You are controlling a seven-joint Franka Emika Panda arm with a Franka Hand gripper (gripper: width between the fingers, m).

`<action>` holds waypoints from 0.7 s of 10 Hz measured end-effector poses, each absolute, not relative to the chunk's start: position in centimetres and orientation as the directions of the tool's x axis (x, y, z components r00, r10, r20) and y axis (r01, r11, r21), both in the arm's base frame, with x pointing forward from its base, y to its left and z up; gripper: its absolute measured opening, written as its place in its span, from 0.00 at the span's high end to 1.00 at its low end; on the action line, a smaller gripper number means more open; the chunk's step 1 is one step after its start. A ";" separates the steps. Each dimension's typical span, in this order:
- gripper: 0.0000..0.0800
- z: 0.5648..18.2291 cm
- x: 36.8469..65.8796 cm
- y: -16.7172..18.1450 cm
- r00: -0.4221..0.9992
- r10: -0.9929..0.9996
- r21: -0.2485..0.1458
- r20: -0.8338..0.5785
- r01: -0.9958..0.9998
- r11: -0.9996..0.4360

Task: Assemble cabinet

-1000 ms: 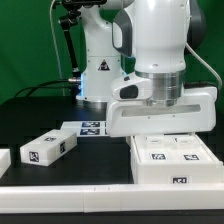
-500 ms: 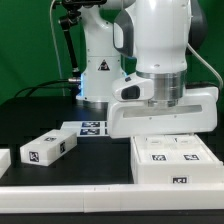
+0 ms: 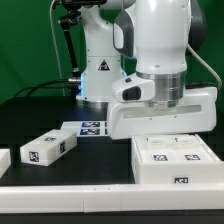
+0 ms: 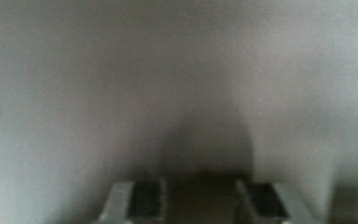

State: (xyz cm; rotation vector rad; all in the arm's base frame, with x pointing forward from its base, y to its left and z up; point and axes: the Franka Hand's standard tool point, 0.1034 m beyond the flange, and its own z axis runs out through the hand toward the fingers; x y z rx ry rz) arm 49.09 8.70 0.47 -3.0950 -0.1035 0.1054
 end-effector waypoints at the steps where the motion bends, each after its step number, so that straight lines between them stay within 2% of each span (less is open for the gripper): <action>1: 0.96 0.5 49.1 8.7 0.995 0.075 -0.046 -0.066 0.072 -0.996; 6: 1.00 0.6 49.1 8.8 0.993 0.095 -0.047 -0.065 0.092 -0.995; 7: 1.00 1.4 49.1 8.7 0.990 0.118 -0.043 -0.075 0.115 -0.992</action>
Offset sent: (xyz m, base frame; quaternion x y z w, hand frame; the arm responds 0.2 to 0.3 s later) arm 0.0000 0.0000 0.0000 0.0000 0.0000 0.0000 1.0000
